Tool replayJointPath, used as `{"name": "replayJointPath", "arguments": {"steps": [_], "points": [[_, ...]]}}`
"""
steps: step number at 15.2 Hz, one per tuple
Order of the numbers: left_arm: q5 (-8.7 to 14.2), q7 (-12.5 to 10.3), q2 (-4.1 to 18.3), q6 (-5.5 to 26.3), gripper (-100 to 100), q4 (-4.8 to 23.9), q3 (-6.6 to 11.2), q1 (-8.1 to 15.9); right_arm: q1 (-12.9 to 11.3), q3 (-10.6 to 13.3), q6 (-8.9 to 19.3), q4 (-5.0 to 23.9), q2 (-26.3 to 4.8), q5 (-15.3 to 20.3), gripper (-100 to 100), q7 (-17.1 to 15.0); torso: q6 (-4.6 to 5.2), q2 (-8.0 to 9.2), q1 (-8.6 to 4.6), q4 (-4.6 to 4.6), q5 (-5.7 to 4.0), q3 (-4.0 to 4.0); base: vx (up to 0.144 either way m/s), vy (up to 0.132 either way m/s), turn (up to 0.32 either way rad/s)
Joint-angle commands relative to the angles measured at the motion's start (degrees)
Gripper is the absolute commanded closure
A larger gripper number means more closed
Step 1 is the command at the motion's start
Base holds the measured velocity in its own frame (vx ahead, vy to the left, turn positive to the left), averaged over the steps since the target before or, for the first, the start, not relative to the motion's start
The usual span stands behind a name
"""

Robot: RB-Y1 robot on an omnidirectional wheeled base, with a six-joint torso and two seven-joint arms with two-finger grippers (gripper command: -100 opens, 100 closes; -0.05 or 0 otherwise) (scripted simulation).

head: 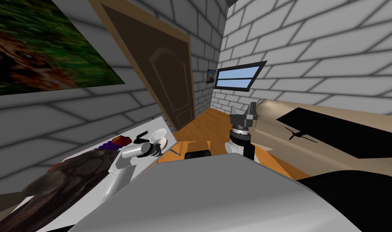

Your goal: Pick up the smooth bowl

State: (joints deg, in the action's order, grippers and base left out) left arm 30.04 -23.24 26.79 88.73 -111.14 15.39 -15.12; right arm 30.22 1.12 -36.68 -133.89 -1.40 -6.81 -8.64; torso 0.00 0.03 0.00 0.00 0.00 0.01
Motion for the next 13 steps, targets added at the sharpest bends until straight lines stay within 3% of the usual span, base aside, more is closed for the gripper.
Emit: {"name": "replayJointPath", "arguments": {"steps": [1,3,4,8,9,11,13], "points": [[-0.67,0.59,-0.48,-1.83,-100,1.96,-0.51,0.41,0.0,0.0,0.0,0.0,0.0,0.0,0,0.0,0.0,0.0,0.0,0.0,0.0,0.0,-0.015,0.003,-0.014],[-0.45,0.54,-0.34,-1.44,-100,1.64,-0.32,0.3,0.0,0.0,0.0,0.0,0.0,0.0,0,0.0,0.0,0.03,0.01,0.01,0.0,0.02,-0.011,0.002,-0.009],[-0.52,0.63,-0.39,-1.71,100,1.83,-0.38,0.33,0.0,0.0,0.0,0.0,0.0,0.0,0,0.0,0.0,0.02,0.0,0.01,0.0,0.02,0.0,0.0,0.0],[-0.67,1.27,-0.1,-1.67,100,1.63,-0.69,0.35,-0.01,0.0,0.0,0.0,0.0,0.0,0,0.0,-0.29,-0.04,0.11,0.04,0.17,0.0,-0.002,0.001,-0.033],[-0.04,-0.07,0.0,0.04,100,-0.18,-0.05,0.04,0.0,0.0,0.0,0.0,0.0,0.0,0,0.0,-0.45,-0.04,0.17,0.03,0.21,-0.01,0.007,-0.003,0.05],[0.44,-0.56,0.36,1.44,100,-1.79,0.29,-0.24,0.01,0.0,0.0,0.0,0.0,0.0,0,0.0,-0.52,-0.03,0.21,0.03,0.17,0.0,0.015,-0.003,0.077],[0.26,-0.43,0.21,1.0,100,-1.43,0.11,-0.2,0.0,0.0,0.0,0.0,0.0,0.0,0,0.0,-0.48,-0.03,0.19,0.04,0.14,0.01,0.012,-0.001,0.018]]}}
